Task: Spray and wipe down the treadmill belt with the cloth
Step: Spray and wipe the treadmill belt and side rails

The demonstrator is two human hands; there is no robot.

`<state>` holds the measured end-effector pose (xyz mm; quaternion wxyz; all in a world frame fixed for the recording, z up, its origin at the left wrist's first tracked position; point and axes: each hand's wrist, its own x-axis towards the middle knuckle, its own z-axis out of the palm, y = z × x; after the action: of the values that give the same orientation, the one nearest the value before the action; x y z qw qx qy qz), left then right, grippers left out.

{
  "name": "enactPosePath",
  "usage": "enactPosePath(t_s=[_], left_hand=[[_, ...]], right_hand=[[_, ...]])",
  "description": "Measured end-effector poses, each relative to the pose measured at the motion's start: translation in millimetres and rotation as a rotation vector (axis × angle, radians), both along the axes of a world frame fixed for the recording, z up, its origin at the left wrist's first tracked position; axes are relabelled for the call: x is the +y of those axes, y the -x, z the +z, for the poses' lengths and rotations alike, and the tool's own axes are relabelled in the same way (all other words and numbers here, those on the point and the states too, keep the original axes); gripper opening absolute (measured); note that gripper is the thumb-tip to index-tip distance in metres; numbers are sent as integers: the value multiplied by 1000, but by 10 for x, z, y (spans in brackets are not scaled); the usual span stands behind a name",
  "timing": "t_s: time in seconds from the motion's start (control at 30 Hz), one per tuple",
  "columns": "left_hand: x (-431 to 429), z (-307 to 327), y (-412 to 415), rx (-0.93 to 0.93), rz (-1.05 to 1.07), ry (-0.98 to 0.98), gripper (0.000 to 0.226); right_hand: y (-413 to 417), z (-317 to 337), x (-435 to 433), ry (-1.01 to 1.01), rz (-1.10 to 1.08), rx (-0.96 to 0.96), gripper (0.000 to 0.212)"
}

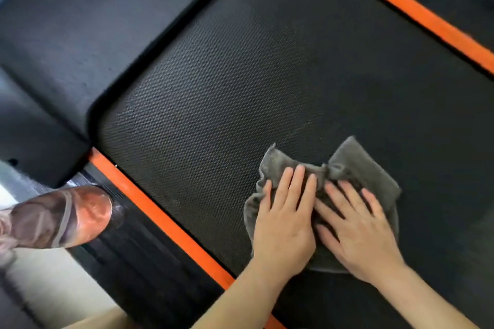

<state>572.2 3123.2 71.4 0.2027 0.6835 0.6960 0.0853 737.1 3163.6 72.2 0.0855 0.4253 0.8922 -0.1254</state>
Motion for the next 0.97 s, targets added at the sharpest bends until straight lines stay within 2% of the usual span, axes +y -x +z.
enactPosePath(t_s=[0.1,0.2,0.3,0.37,0.4,0.47,0.5,0.57,0.63,0.7,0.77,0.87,0.97], left_hand=[[253,5,199,1,-11,-2,66],[457,-6,571,45,120,-7,63],[498,59,816,-3,187,-4,63],[498,131,963,-76,231,-56,59],[516,161,1030,-83,275,-100,55],[586,246,1149,-59,431,-148,45],[647,285,1179,-61,492,-99,44],[744,327,1204,-72,515,54,53],[810,363,1207,-104,543,119,49],[814,426,1223,-140,618,91,28],[802,544,1298,-282,739,38,12],[872,693,1448,-632,926,-91,21],[1006,1048,1713,-746,956,-408,31]], right_hand=[[157,44,237,21,-105,-23,54],[539,70,524,76,-89,42,55],[837,191,781,197,-135,302,52],[875,316,948,133,-258,449,46],[836,352,1031,76,-332,439,44],[736,388,1131,47,-471,267,53],[703,391,1157,71,-511,186,60],[718,399,1191,132,-561,188,65],[768,438,1284,214,-607,232,57],[813,519,1404,281,-585,173,32],[881,655,1511,283,-506,126,9],[1009,787,1668,283,-450,264,15],[1229,1082,1818,165,-426,550,14]])
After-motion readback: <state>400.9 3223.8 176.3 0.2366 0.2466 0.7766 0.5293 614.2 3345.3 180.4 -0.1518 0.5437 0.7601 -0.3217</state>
